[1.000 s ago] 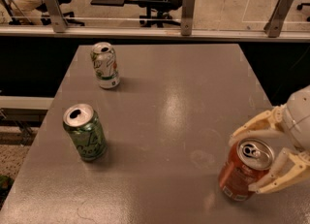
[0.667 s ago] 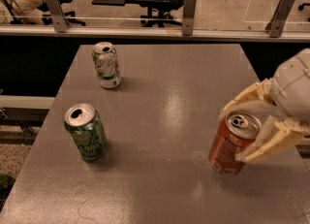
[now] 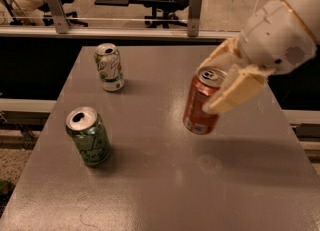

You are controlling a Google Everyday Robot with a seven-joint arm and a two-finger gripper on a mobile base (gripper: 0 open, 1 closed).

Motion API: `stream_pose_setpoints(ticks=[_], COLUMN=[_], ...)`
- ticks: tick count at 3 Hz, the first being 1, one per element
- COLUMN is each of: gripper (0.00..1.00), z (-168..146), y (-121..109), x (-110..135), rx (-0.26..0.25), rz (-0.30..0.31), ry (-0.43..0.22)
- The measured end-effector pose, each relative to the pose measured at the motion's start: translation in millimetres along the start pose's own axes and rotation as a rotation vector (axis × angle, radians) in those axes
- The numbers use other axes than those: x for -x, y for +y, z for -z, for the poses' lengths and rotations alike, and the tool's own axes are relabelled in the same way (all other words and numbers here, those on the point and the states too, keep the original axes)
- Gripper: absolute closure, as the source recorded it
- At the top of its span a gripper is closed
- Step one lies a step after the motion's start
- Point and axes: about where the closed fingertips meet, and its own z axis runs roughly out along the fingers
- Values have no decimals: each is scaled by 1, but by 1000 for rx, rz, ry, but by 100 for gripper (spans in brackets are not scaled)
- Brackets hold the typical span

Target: Move coke can near 7up can

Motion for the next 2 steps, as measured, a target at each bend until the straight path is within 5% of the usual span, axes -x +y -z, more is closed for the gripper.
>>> stream_pose_setpoints(ticks=[2], gripper=[100], z=[-34], y=[-65], x=[40], rx=[-44], rz=[-84], ry=[-8])
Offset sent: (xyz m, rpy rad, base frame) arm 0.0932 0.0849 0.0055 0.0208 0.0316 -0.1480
